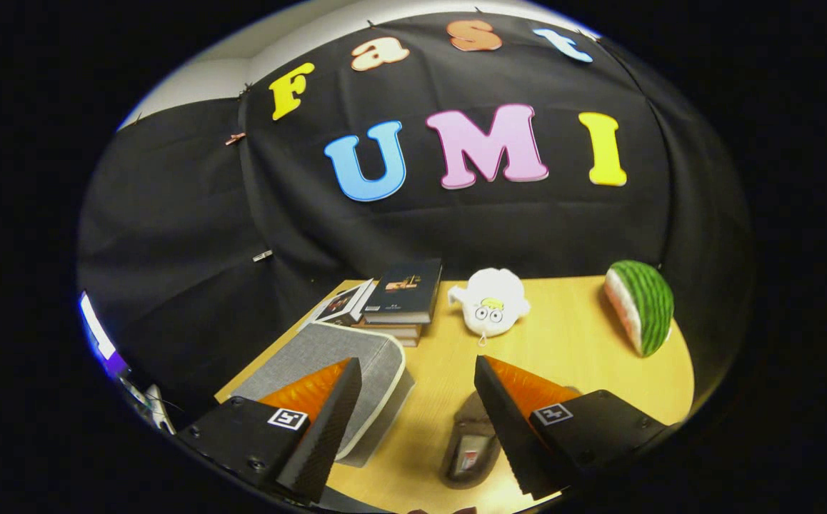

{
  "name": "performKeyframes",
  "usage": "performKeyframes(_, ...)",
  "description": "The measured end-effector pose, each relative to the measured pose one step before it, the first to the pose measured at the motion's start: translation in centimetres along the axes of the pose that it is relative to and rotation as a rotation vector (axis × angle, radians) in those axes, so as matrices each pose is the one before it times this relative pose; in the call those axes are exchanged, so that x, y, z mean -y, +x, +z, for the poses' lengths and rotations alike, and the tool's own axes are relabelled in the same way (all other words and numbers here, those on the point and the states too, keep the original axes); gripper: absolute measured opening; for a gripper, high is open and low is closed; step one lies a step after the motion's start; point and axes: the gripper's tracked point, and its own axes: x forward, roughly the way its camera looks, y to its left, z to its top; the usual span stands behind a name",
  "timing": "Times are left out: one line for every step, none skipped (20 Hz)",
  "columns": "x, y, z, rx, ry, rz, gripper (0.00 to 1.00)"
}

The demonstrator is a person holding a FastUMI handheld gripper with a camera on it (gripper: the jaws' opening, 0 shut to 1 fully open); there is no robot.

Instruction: Open the storage box then place both shoes into the box .Put the left shoe in first, then the right shoe, with the right side of both shoes facing outward in a uniform manner.

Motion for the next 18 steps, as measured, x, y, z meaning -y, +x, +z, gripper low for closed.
performKeyframes(-0.036,0.396,-0.828,-0.01829,0.06233,0.02299,0.98)
performKeyframes(0.286,0.477,-0.743,-0.01938,0.06402,0.01491,0.98)
performKeyframes(0.243,0.447,-0.722,-0.02002,0.06120,0.01808,0.98)
performKeyframes(0.337,0.480,-0.559,-0.01732,0.05917,0.01678,0.98)
performKeyframes(0.224,0.304,-0.694,-0.01880,0.05682,0.01913,0.98)
performKeyframes(0.340,0.506,-0.762,-0.02060,0.04891,0.01846,0.98)
performKeyframes(0.412,0.433,-0.905,-0.02486,0.03729,0.01547,0.98)
performKeyframes(0.554,0.394,-0.837,-0.02650,0.02550,0.00800,0.98)
performKeyframes(0.399,0.343,-0.899,-0.02874,0.02125,0.00836,0.98)
performKeyframes(0.342,0.255,-0.668,-0.02695,0.02169,0.01113,0.98)
performKeyframes(0.256,0.199,-0.742,-0.02517,0.02192,0.01045,0.98)
performKeyframes(0.120,0.355,-0.654,-0.02264,0.02201,0.01421,0.98)
performKeyframes(0.127,0.246,-0.606,-0.01863,0.02031,0.01320,0.98)
performKeyframes(0.194,0.227,-0.661,-0.01817,0.01713,0.01128,0.98)
performKeyframes(0.469,0.198,-0.607,-0.01605,0.01752,0.00503,0.98)
performKeyframes(0.384,0.268,-0.427,-0.01372,0.02466,0.00610,0.98)
performKeyframes(0.207,0.156,-0.257,-0.00630,0.03310,0.00930,0.98)
performKeyframes(0.082,0.139,-0.105,-0.00358,0.04497,0.01651,0.98)
